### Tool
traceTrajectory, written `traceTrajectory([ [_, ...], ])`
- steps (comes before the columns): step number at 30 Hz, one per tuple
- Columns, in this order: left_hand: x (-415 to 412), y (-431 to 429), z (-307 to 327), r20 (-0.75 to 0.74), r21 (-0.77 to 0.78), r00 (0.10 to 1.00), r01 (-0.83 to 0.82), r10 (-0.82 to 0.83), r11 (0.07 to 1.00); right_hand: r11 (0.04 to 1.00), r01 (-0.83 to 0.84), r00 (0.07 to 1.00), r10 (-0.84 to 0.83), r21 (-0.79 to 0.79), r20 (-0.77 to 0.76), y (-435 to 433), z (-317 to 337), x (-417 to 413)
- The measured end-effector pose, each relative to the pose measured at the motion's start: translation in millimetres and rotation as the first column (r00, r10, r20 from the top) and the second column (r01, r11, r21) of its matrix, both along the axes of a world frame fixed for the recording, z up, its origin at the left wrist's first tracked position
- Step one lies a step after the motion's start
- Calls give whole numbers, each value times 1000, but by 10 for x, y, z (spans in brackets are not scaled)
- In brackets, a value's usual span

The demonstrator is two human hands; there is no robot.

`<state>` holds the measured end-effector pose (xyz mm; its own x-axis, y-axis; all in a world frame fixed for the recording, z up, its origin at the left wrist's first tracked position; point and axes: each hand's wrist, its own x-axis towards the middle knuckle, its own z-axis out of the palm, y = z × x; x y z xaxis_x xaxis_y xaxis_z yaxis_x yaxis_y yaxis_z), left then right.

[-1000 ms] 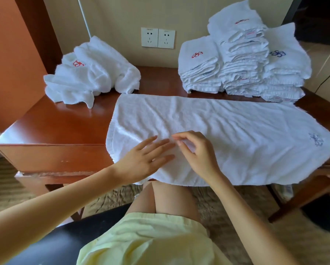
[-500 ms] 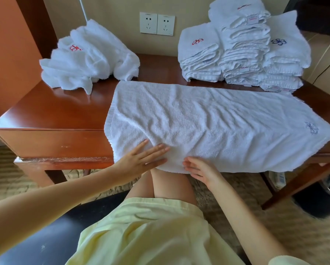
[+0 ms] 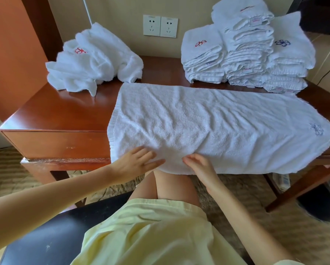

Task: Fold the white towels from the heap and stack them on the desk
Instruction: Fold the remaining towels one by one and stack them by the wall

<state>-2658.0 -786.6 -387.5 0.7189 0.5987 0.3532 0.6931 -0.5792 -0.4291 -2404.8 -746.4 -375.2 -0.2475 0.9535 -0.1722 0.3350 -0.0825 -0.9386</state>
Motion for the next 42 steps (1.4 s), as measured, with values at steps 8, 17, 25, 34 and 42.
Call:
traceTrajectory([
  [8,266,-86,779,506,-618,701,-112,503,778,703,-271,929,13,657,369,-256,-53,-303],
  [17,88,35,1120,485,-701,744,17,459,713,572,-127,976,-75,810,205,-148,189,-229],
  [25,24,-65,1179,185,-108,966,-163,181,981,616,-55,998,47,786,33,163,744,-95],
  [34,-160,-178,1112,428,-261,894,-18,132,965,710,-205,976,202,673,85,503,1223,-173],
  [42,-159,-76,1263,801,-586,187,48,569,809,760,-344,938,301,551,170,746,1244,-296],
])
